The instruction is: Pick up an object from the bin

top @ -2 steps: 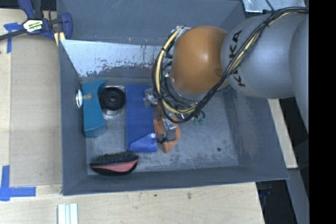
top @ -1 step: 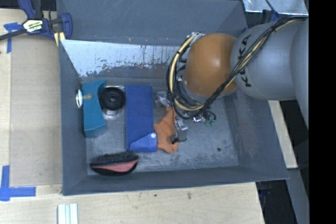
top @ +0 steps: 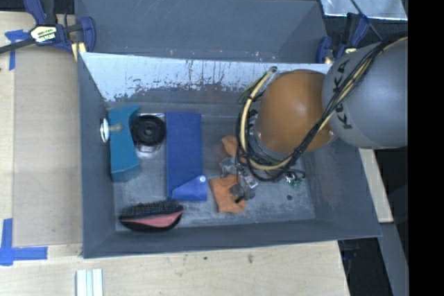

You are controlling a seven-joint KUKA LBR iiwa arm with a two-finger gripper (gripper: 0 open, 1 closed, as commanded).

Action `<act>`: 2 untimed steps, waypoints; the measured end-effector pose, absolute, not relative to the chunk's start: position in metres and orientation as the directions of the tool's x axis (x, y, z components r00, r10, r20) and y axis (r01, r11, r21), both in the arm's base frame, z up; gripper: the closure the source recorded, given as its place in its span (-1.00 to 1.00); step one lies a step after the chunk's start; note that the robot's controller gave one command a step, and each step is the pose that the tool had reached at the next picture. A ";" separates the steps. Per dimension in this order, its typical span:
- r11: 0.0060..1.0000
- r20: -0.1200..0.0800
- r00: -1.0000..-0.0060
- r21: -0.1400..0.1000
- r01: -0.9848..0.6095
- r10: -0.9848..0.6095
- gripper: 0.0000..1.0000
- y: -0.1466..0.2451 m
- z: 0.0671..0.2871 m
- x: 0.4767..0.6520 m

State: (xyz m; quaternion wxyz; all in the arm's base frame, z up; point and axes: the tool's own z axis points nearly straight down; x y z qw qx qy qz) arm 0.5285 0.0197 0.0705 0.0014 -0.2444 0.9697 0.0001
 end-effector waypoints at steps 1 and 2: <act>0.881 -0.002 -0.881 0.000 -0.473 -0.473 1.00 0.020 0.071 0.529; 0.881 -0.002 -0.881 0.000 -0.473 -0.473 1.00 0.020 0.071 0.529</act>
Offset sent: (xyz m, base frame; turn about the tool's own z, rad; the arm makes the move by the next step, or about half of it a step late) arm 0.0000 0.0000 0.0000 0.0000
